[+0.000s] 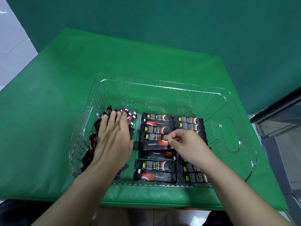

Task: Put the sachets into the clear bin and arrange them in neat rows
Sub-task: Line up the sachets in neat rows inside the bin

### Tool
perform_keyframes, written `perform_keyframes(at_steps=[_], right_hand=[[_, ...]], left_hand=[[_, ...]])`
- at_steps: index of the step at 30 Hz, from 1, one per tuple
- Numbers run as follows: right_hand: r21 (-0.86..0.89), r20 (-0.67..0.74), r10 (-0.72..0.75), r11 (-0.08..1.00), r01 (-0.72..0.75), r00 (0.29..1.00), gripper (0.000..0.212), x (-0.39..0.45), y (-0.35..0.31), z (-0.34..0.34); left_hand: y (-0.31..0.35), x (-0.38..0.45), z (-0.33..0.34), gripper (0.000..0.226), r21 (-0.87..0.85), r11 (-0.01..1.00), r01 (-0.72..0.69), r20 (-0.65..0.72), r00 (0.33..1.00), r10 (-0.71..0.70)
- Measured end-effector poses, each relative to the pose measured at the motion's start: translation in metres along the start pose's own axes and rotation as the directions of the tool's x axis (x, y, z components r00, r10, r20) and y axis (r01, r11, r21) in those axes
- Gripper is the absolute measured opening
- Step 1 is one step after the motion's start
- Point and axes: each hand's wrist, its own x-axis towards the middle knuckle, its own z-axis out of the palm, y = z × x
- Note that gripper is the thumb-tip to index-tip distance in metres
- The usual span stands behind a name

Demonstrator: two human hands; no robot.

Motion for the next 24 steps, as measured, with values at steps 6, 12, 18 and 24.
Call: perform_keyframes(at_steps=[6, 12, 18, 24], right_hand=[[-0.279, -0.052, 0.002, 0.96, -0.016, 0.999, 0.014, -0.018, 0.008, 0.009], [-0.439, 0.084, -0.232, 0.865, 0.245, 0.969, 0.038, -0.018, 0.0, 0.023], [-0.483, 0.135, -0.28, 0.819, 0.31, 0.951, 0.035, -0.012, 0.001, 0.028], [-0.4, 0.134, -0.299, 0.856, 0.327, 0.945, 0.034, -0.005, -0.008, 0.026]], left_hand=[[0.0, 0.0, 0.0, 0.083, 0.018, 1.0, 0.005, 0.02, 1.0, -0.005], [0.002, 0.0, -0.001, 0.082, 0.008, 1.0, 0.013, 0.029, 0.999, -0.013], [0.003, 0.0, -0.002, 0.081, 0.012, 1.0, 0.011, 0.027, 1.0, -0.012], [0.002, -0.001, -0.002, 0.083, -0.001, 1.0, 0.01, 0.036, 0.999, -0.01]])
